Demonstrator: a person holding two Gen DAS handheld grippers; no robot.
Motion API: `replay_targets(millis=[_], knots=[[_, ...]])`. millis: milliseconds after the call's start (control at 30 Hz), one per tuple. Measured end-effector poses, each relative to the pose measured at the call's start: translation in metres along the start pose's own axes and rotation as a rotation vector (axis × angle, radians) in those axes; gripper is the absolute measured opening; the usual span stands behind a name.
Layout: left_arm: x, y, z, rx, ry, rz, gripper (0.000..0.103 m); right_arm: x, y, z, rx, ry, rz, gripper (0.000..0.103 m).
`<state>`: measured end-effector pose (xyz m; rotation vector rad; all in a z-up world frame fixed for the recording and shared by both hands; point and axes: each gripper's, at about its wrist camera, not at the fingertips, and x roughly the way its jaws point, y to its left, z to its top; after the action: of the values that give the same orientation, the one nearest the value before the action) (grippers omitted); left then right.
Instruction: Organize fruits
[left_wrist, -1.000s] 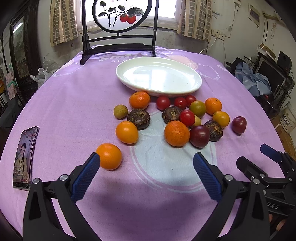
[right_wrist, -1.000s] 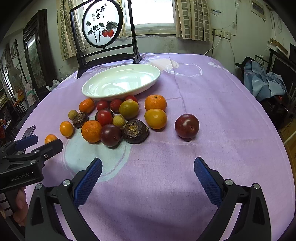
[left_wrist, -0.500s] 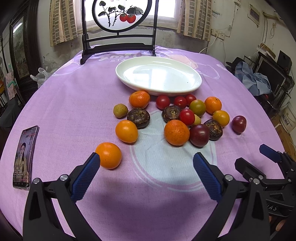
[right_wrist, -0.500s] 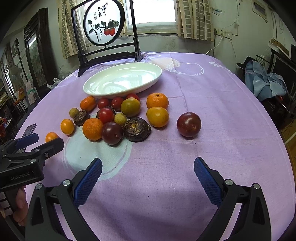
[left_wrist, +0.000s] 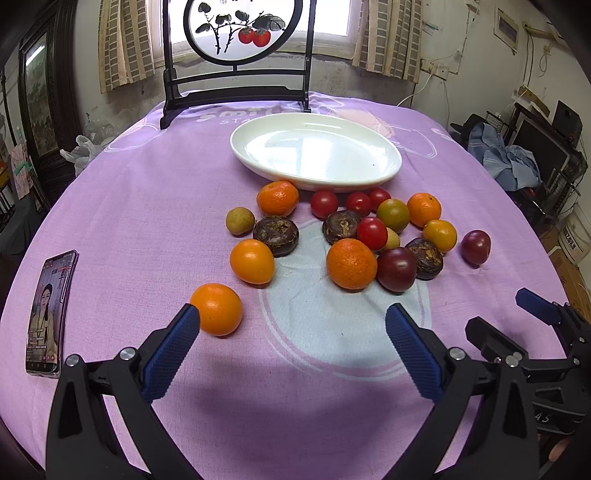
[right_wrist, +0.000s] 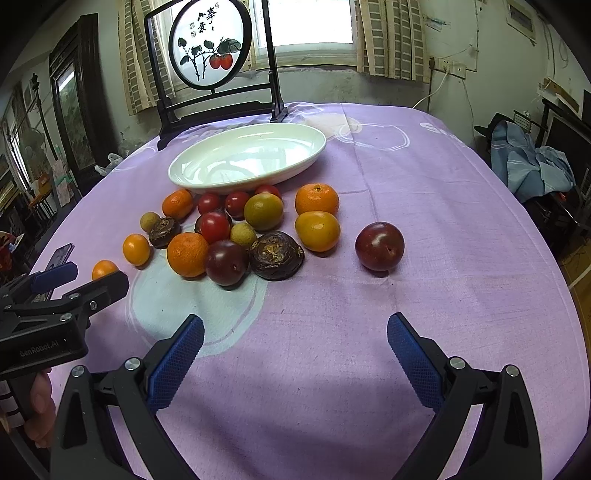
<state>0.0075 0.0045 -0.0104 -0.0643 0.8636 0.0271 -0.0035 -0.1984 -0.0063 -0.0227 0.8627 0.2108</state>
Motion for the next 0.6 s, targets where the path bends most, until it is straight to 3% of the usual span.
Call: replay_targets(millis=[467,600], knots=[[0.001,0.007,0.000,-0.026,0.010,-0.033,0.099,0.002,-0.001,0.000,0.004,0.015,0.000,0.100],[0.004,0.015,0.003,0.020,0.002,0.017,0.099,0.002,0.000,-0.003,-0.005,0.011,0.007,0.100]])
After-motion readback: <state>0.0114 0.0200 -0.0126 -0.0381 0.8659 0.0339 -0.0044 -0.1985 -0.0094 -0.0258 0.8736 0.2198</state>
